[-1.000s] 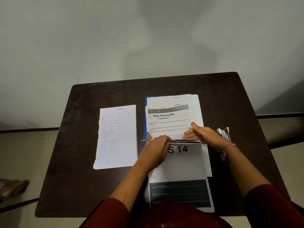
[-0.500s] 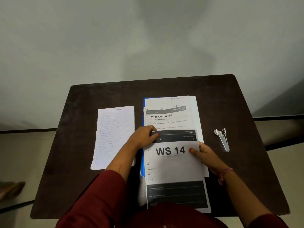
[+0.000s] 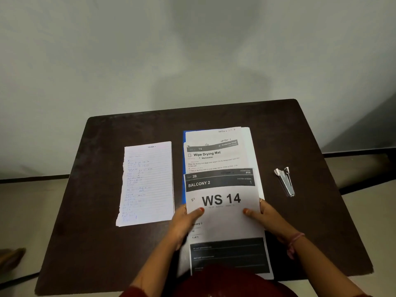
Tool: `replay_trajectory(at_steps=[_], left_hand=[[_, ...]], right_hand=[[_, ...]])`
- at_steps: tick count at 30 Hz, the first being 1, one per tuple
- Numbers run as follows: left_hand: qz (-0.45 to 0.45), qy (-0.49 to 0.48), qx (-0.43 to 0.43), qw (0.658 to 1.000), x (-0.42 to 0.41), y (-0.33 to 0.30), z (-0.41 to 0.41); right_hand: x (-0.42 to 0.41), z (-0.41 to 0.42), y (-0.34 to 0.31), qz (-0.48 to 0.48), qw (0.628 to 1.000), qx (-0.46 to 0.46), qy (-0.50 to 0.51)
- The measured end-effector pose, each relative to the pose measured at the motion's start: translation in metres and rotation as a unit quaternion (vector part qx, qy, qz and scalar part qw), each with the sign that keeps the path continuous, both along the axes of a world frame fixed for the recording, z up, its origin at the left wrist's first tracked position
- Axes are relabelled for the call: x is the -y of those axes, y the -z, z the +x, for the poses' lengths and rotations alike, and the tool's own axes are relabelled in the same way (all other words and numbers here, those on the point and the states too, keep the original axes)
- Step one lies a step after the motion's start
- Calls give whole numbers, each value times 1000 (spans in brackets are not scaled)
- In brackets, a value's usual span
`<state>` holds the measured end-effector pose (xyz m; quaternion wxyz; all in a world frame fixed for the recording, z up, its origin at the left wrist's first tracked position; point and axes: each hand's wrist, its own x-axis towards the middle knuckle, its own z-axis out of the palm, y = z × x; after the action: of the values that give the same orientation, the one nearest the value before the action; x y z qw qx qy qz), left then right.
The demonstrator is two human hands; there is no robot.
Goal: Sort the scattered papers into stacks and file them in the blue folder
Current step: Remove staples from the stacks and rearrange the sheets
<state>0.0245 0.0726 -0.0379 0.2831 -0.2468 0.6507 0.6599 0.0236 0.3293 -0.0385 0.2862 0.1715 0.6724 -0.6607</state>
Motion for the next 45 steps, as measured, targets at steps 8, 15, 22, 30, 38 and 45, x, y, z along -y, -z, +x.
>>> replay_trajectory(at_steps=[8,15,22,30,38,45], left_hand=[[-105,-25,-75,991,-18,-31,-4],[-109,-77,-232,964,-23,-108,-35],[-146,-103,-369,912,-34,-159,-42],[-146,-126,-327,925,-32,-150,-32],[-113,-131,-267,948,-24,-134,-9],[-123,-126,-308,935,-27,-151,-33]], right_hand=[[3,10,-10,43,997,-67,4],[12,-30,-86,51,975,-210,48],[21,-53,-135,52,943,-314,100],[29,-46,-126,73,944,-306,101],[25,-20,-105,66,962,-252,79],[25,-38,-128,42,948,-301,98]])
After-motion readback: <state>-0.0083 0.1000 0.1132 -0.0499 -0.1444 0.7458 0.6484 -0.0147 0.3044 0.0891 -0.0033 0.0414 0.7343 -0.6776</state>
